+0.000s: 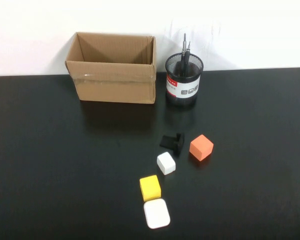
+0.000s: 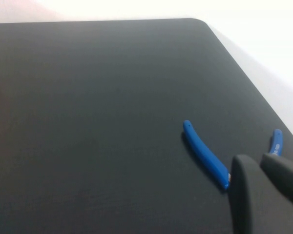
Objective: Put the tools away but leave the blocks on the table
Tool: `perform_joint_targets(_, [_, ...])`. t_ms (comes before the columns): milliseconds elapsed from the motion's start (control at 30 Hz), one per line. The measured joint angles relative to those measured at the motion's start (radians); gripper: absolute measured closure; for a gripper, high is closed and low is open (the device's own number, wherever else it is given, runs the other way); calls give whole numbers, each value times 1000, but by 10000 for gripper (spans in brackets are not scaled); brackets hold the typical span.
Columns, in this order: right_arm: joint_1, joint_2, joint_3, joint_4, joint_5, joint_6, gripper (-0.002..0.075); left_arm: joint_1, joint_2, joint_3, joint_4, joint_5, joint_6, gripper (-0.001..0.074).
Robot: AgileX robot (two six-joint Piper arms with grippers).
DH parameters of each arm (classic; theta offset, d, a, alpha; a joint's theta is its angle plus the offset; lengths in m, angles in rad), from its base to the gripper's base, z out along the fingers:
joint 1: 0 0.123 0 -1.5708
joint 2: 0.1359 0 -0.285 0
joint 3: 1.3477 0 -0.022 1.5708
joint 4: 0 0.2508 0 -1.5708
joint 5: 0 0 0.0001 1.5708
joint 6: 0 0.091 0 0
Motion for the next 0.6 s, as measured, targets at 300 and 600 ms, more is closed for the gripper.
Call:
perform_joint_targets(300, [0,0,0,0,0,0,732,0,0,0,3,4,0,738])
perform_joint_targets(600, [0,0,0,0,0,0,732,50,0,106,155,-15,0,738])
